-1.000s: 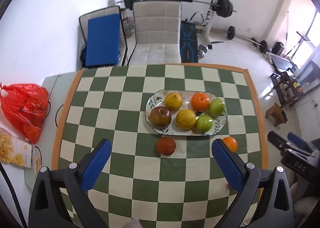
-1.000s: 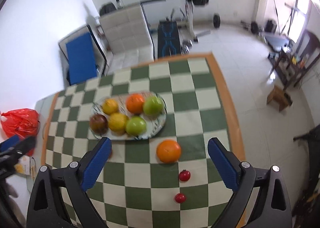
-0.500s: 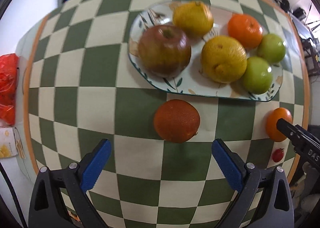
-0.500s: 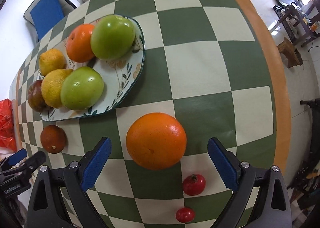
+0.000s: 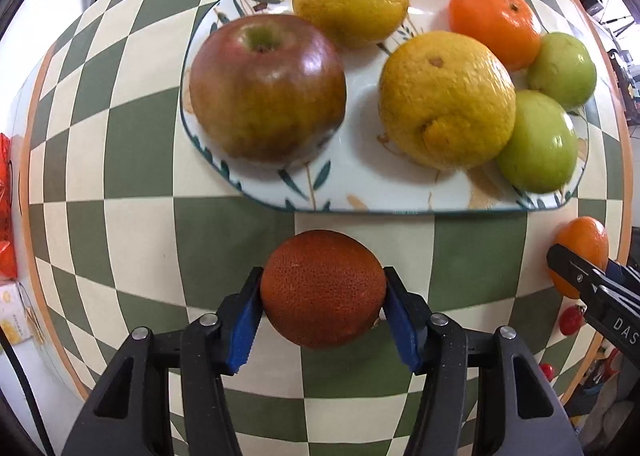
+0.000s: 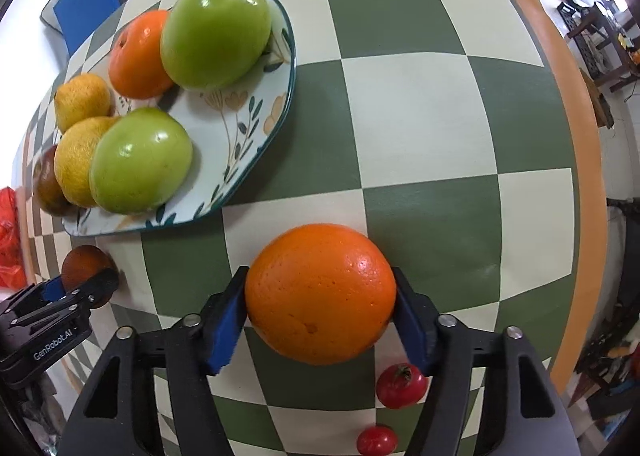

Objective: Organize fruits
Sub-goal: 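Grasp the dark red-brown orange with the left tool while the right tool grasps the large orange, then carry both oranges onto the floral plate and open both tools, then raise both tools back from the plate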

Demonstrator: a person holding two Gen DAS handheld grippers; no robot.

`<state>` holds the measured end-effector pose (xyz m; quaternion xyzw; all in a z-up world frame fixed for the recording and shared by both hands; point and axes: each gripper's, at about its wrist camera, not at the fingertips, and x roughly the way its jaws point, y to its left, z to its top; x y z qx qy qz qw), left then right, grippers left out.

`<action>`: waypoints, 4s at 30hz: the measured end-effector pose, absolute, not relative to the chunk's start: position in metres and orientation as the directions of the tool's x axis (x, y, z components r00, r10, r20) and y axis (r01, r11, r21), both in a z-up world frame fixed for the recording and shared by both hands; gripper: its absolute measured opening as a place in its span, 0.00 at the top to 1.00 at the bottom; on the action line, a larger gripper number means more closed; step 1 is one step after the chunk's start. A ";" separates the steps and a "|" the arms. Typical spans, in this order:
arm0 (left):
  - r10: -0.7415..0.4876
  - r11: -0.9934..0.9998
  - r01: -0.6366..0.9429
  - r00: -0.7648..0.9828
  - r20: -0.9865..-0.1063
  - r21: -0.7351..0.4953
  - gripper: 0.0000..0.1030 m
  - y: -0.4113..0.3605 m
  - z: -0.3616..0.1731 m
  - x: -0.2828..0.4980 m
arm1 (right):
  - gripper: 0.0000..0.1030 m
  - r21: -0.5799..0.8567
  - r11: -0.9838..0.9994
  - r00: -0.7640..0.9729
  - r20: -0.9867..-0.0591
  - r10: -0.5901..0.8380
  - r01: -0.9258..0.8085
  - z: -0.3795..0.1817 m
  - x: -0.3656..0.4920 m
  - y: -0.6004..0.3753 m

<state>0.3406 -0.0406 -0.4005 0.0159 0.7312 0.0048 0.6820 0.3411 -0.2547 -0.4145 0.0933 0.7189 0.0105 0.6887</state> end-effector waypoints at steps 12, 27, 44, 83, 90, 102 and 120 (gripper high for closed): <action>-0.067 0.997 -0.030 -0.054 -0.996 -0.065 0.47 -0.036 -0.387 0.299 | 0.34 0.233 0.965 -0.025 -0.971 0.238 0.116 -0.410 0.309 -0.251; -0.069 0.996 -0.045 0.110 -0.992 -0.074 0.47 0.011 -0.293 0.450 | 0.34 0.249 0.957 0.094 -0.967 0.237 0.148 -0.361 0.398 -0.249; -0.126 0.988 -0.104 -0.143 -0.982 -0.111 0.40 0.031 -0.377 0.497 | 0.33 0.290 0.929 0.075 -0.957 0.281 0.230 -0.383 0.416 -0.256; -0.021 1.000 0.000 0.317 -0.948 -0.022 0.17 -0.009 -0.217 0.336 | 0.08 0.014 1.000 0.400 -0.917 0.008 0.012 -0.211 0.312 -0.216; -0.021 1.000 0.010 0.400 -0.916 -0.019 0.17 -0.015 -0.175 0.309 | 0.08 0.023 1.000 0.472 -0.881 0.022 -0.004 -0.165 0.280 -0.216; -0.054 0.999 0.027 0.505 -0.861 -0.047 0.17 -0.022 -0.110 0.248 | 0.08 0.053 0.998 0.583 -0.810 0.055 -0.021 -0.081 0.214 -0.219; -0.078 0.997 0.040 0.569 -0.819 -0.068 0.17 -0.023 -0.063 0.201 | 0.08 0.060 0.997 0.665 -0.743 0.078 -0.049 -0.008 0.155 -0.212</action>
